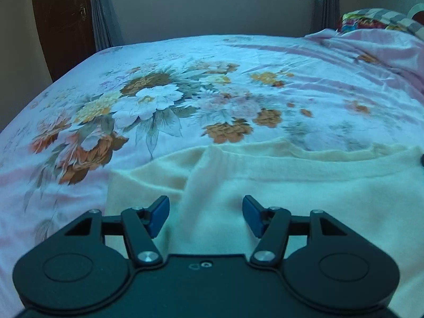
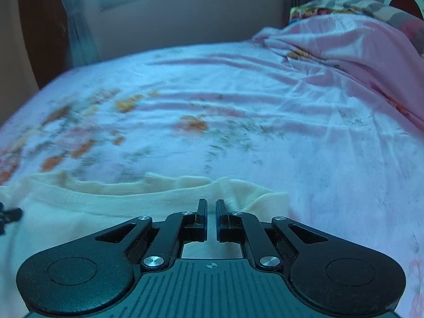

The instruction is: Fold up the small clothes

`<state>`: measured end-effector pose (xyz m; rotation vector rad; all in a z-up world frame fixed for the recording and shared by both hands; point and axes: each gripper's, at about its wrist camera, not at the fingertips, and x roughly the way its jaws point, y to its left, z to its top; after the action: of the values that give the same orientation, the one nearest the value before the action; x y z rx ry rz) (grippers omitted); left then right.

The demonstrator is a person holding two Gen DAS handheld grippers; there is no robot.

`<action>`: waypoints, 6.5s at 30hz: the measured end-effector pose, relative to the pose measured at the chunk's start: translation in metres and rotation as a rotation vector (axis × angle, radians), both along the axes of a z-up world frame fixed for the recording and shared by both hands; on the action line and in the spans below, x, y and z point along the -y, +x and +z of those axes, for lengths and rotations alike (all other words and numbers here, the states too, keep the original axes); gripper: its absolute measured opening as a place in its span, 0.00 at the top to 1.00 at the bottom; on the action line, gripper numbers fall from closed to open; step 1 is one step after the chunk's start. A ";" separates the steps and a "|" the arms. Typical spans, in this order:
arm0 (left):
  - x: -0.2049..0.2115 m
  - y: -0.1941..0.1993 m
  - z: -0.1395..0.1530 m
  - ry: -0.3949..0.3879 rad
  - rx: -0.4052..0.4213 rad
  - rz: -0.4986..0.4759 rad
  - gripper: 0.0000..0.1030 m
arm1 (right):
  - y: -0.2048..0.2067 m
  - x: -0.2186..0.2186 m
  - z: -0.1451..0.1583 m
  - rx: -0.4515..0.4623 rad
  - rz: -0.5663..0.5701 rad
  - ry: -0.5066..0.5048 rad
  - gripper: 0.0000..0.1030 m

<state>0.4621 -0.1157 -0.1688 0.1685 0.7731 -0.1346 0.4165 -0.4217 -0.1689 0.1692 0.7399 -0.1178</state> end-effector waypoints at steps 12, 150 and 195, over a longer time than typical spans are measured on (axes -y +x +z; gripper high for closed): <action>-0.008 0.007 -0.013 -0.017 0.002 0.060 0.27 | 0.002 0.002 -0.018 -0.029 -0.006 -0.072 0.96; 0.049 -0.155 0.000 -0.254 -0.135 -0.251 0.65 | -0.128 0.052 -0.023 0.024 -0.088 0.815 0.32; 0.074 -0.160 0.002 -0.228 -0.085 -0.300 0.61 | -0.073 0.022 0.013 0.049 0.128 0.507 0.85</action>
<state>0.3025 -0.1896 -0.1670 0.0611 0.8070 -0.5151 0.3435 -0.4442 -0.1558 0.6043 0.7184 0.1987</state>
